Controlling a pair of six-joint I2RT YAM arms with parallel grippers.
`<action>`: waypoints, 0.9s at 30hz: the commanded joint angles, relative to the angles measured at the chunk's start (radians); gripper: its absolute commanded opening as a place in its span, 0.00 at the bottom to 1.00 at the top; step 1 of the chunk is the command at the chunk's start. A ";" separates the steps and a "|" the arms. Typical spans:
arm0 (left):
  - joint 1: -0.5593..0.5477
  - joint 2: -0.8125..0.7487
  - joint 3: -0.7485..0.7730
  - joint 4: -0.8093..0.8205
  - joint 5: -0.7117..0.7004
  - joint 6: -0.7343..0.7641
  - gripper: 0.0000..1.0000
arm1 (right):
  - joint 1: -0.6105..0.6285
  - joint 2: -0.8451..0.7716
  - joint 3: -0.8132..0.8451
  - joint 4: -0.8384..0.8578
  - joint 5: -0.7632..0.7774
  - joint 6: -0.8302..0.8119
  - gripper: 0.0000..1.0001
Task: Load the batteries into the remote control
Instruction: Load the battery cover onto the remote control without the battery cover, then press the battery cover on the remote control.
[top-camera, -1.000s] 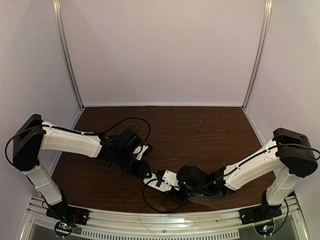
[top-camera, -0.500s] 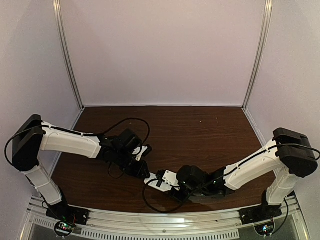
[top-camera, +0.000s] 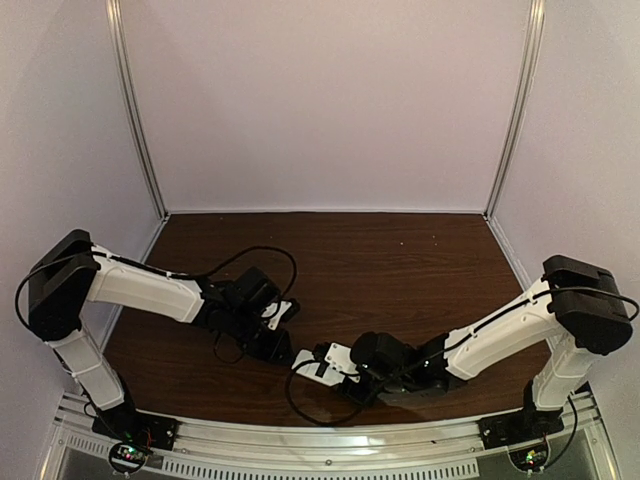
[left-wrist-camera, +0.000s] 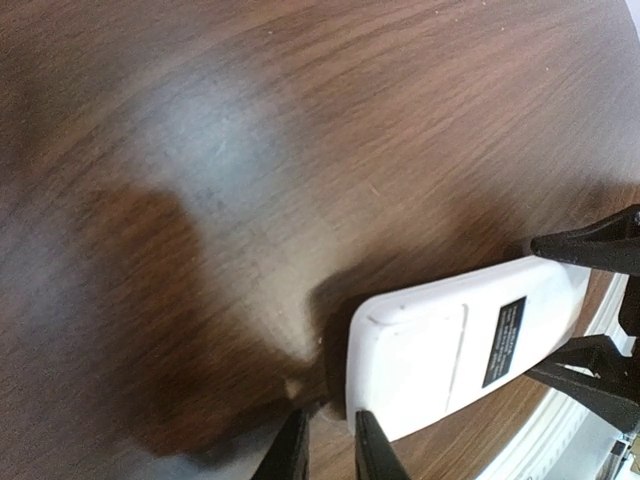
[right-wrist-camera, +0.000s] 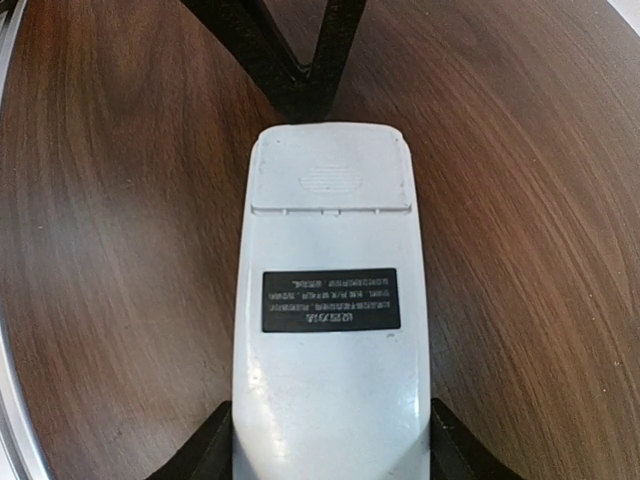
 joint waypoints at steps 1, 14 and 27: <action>0.001 0.043 -0.009 0.049 0.011 0.010 0.18 | 0.006 0.032 0.053 0.040 -0.017 -0.036 0.00; 0.015 -0.017 -0.018 0.030 -0.039 -0.002 0.25 | 0.006 0.041 0.060 0.031 -0.023 -0.041 0.00; 0.046 -0.167 -0.102 0.158 0.036 0.023 0.23 | 0.006 0.043 0.065 0.025 -0.029 -0.040 0.00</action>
